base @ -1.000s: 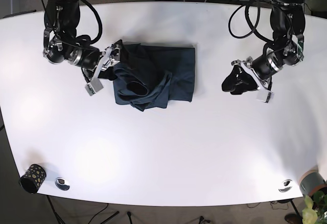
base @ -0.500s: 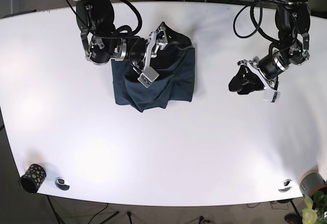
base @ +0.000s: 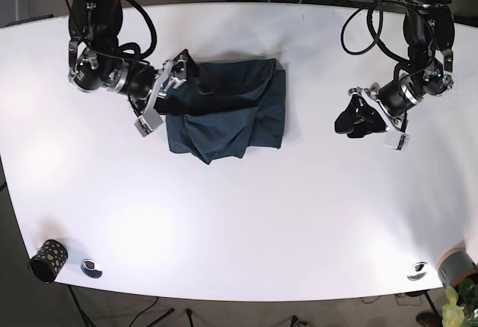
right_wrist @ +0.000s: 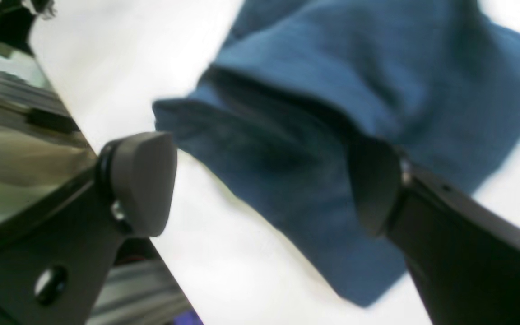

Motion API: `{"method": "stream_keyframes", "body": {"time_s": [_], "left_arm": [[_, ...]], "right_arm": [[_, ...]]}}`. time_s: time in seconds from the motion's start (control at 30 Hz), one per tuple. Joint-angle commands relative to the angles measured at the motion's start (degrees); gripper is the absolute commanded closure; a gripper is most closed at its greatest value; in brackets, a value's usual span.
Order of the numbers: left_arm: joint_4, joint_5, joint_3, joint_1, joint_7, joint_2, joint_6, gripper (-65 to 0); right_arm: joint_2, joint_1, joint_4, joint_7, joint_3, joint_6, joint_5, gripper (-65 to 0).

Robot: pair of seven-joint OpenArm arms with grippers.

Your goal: Fold the T-shirt properly

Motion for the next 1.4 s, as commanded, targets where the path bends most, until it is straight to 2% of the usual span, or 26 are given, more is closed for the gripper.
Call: {"method": "stream_keyframes", "body": {"time_s": [0.0,0.1,0.33,0.57,0.77,0.97,1.03,1.1,1.23,1.37], "left_arm": [[0.9,-1.1,-0.3,-0.9,-1.3,-0.9,-0.6,-21.7],[0.7,-1.0,-0.3,-0.9,-1.3,-0.9,-0.6,-21.7],[0.8,-1.1,-0.3,-0.7,-1.3,-0.9,-0.6,-21.7],[0.8,-1.1,-0.3,-0.5,-1.3,-0.9,-0.6,-21.7],[1.0,-1.1,-0.3,0.4,-1.3,-0.9,-0.6,-21.7],[1.3,-1.1,-0.3,0.5,-1.3,-1.1,-0.6,-21.7],[1.3,-1.1,-0.3,0.5,-1.3,-1.1,-0.6,-21.7],[1.8,-1.1,-0.3,0.5,-1.3,-1.2,-0.6,-21.7],[3.0,-1.0,-0.2,0.2,-1.3,-1.2,-0.5,-21.7],[4.1,0.4,-0.1,-0.1,-1.3,-1.2,-0.5,-21.8]], "right_arm": [[1.0,0.3,1.7,1.3,0.2,0.58,1.8,-56.8],[2.6,-0.2,1.2,1.3,0.2,0.23,1.1,-56.8],[2.4,1.6,-5.1,1.7,-0.1,0.14,1.1,-56.8],[-1.8,6.1,-9.9,1.7,-0.4,0.14,1.1,-56.8],[-5.5,11.6,-12.8,1.7,-7.1,0.14,0.2,-56.8],[-14.9,18.2,-20.4,2.6,-10.9,0.14,-7.6,-56.8],[-17.2,20.2,-20.6,3.0,-12.0,0.14,-9.8,-56.8],[-18.5,21.5,-20.5,3.0,-12.4,0.14,-10.3,-56.8],[-18.5,22.4,-20.5,3.0,-12.1,0.14,-10.3,-56.8],[-15.1,21.9,-18.8,3.0,-9.0,0.40,-10.3,-56.8]]}}
